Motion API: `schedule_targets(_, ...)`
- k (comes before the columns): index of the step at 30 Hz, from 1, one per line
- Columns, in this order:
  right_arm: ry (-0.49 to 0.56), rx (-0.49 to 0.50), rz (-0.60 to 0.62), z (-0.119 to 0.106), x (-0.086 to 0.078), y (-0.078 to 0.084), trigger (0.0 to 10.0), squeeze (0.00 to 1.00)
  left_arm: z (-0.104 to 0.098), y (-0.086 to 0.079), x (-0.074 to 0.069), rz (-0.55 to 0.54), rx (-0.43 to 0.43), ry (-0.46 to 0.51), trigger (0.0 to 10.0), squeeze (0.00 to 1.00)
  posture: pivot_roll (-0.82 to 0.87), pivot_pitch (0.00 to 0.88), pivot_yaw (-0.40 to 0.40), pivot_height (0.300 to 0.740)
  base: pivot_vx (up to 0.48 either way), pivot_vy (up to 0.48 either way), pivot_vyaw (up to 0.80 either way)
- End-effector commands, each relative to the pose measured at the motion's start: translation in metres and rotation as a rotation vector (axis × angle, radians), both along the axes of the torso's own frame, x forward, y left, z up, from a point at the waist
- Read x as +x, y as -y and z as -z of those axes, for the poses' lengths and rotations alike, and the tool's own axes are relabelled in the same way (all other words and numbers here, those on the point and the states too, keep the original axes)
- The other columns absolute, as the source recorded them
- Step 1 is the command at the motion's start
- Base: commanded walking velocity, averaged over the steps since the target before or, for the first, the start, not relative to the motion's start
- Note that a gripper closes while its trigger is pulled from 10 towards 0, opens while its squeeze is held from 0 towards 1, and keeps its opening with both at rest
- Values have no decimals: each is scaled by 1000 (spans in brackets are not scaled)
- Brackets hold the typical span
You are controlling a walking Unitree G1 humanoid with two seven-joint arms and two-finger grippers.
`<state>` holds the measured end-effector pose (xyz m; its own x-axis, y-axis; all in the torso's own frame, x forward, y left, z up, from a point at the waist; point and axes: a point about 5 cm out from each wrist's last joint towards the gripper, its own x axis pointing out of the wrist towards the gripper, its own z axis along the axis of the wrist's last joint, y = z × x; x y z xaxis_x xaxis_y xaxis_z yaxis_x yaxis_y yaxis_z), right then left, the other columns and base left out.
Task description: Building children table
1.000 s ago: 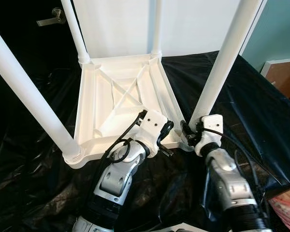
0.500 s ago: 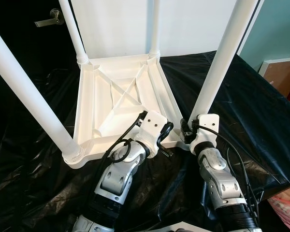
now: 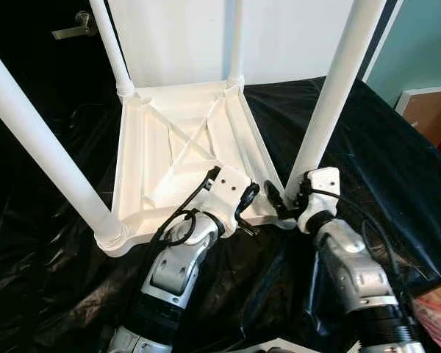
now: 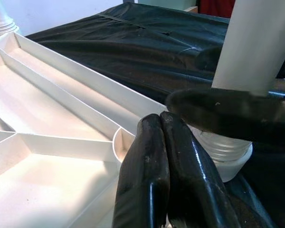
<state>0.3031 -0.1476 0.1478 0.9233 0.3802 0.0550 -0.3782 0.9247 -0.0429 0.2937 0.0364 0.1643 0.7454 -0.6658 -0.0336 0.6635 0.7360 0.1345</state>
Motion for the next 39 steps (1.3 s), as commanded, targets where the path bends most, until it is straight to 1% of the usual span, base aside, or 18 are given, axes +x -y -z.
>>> schedule_targets(1, 6, -12, -79, -2, 1, -2, 10000, 0, -1, -1, 4, -30, 4, 12, 10000, 0, -90, 50, 3, 740, 0, 0, 0)
schedule_targets(2, 5, -19, -104, -3, 1, -1, 10000, 0, -2, -1, 4, -29, 5, 14, 10000, 0, -90, 50, 3, 740, 0, 0, 0)
schedule_targets(4, 7, -53, -197, -2, 1, 0, 10000, 0, -2, -1, 5, -22, 14, 21, 10000, 0, -77, 43, 9, 740, 0, 0, 0)
schedule_targets(5, 7, -53, -197, -2, 1, 0, 10000, 0, -2, -1, 5, -22, 14, 21, 10000, 0, -77, 43, 9, 740, 0, 0, 0)
schedule_targets(8, -12, -89, -281, 2, 3, 5, 10000, 0, -4, -1, 6, -19, 20, 28, 10000, 0, -61, 35, 9, 740, 0, 0, 0)
schedule_targets(10, -21, -100, -296, 3, 4, 6, 10000, 0, -4, -1, 6, -19, 21, 30, 10000, 0, -61, 35, 9, 740, 0, 0, 0)
schedule_targets(13, -44, -157, -317, 9, 11, 12, 10000, 0, -6, -3, 7, -23, 25, 36, 10000, 0, -53, 31, 6, 740, 0, 0, 0)
schedule_targets(17, -50, -168, -320, 11, 13, 14, 10000, 0, -6, -3, 7, -24, 27, 38, 10000, 0, -51, 28, 8, 740, 0, 0, 0)
schedule_targets(18, -53, -179, -321, 12, 14, 16, 8235, 0, -6, -3, 7, -23, 28, 39, 10000, 0, -49, 27, 8, 740, 0, 0, 0)
schedule_targets(19, -58, -189, -321, 14, 16, 17, 0, 0, -6, -3, 7, -22, 28, 40, 10000, 0, -50, 27, 10, 740, 0, 0, 0)
schedule_targets(27, -58, -201, -330, 17, 18, 21, 0, 0, -6, 0, 7, -12, 29, 44, 10000, 0, -57, 21, 11, 740, 0, 0, 0)
schedule_targets(33, -71, -197, -327, 24, 15, 24, 0, 0, -4, 3, 6, -13, 16, 37, 10000, 0, -89, 21, -8, 740, 0, 0, 0)
schedule_targets(34, -73, -190, -318, 24, 14, 24, 6980, 0, -3, 3, 5, -12, 16, 33, 10000, 0, -99, 21, -4, 740, 0, 0, 0)
schedule_targets(35, -75, -185, -303, 24, 14, 24, 10000, 0, -2, 4, 4, -5, 17, 32, 10000, 0, -101, 21, -6, 740, 0, 0, 0)
schedule_targets(39, -73, -176, -255, 26, 12, 24, 10000, 0, -1, 5, 3, 1, 18, 29, 10000, 0, -103, 21, -10, 740, 0, 0, 0)
